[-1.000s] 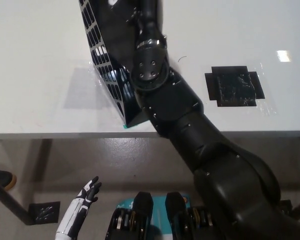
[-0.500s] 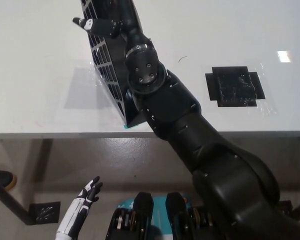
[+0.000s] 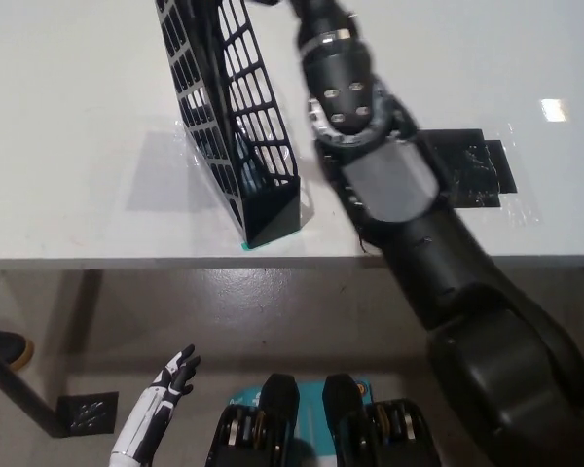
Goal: A notebook is kept standing on the table on the right hand side and a black shelf is kept on the left hand side and the robot uses its right hand to grab the notebook and places it in the shelf
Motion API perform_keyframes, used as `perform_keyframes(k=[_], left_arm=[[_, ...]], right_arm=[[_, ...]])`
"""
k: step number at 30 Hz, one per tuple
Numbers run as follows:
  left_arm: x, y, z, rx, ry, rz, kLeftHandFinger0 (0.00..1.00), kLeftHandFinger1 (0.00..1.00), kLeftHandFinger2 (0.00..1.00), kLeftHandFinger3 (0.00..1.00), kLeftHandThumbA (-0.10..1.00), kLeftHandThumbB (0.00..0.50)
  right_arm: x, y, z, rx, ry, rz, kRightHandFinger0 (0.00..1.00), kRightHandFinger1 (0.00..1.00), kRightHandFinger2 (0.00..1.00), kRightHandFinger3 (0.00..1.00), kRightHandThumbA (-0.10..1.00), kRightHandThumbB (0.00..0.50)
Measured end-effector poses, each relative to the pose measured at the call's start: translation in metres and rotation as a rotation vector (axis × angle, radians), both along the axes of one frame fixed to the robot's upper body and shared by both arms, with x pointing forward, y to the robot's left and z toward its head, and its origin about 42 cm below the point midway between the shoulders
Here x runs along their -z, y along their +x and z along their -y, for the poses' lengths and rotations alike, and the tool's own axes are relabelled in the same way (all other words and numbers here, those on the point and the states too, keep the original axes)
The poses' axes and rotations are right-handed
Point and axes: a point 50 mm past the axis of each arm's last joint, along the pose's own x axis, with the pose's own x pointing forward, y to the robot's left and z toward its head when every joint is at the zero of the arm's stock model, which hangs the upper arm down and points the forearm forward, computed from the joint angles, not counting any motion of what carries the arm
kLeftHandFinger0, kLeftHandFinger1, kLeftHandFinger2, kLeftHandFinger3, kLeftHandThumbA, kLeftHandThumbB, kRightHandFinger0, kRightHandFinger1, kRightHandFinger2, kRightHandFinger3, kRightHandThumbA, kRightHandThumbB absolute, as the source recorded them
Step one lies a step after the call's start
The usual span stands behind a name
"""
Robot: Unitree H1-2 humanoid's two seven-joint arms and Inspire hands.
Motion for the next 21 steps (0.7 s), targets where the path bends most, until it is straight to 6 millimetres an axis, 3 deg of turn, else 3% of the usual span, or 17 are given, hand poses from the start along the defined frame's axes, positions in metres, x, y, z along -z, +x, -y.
perform_keyframes(k=[7,9,12,15,17,21], left_arm=[[0.001,0.0,0.0,-0.002,0.001,-0.007,1.0,1.0,1.0,1.0,1.0,0.157],[0.002,0.0,0.0,-0.002,0.001,-0.01,1.0,1.0,1.0,1.0,1.0,0.163],[0.002,0.0,0.0,-0.003,0.001,-0.014,1.0,1.0,1.0,1.0,1.0,0.167],[0.002,0.0,0.0,-0.004,0.002,-0.017,1.0,1.0,1.0,1.0,1.0,0.154],[0.003,0.0,0.0,-0.004,0.002,-0.019,1.0,1.0,1.0,1.0,1.0,0.155],[0.003,0.0,0.0,-0.005,0.002,-0.02,1.0,1.0,1.0,1.0,1.0,0.166]], right_arm=[[0.013,-0.014,0.053,0.059,0.026,0.044,1.0,1.0,1.0,1.0,1.0,0.324],[0.021,-0.022,0.07,0.08,0.032,0.051,1.0,1.0,1.0,1.0,1.0,0.302],[0.038,-0.035,0.095,0.112,0.035,0.056,1.0,1.0,1.0,1.0,1.0,0.285],[0.055,-0.049,0.117,0.141,0.031,0.055,1.0,1.0,1.0,1.0,1.0,0.303],[0.071,-0.064,0.133,0.162,0.028,0.05,1.0,1.0,1.0,1.0,1.0,0.326],[0.101,-0.096,0.156,0.191,0.026,0.032,1.0,1.0,1.0,1.0,1.0,0.317]])
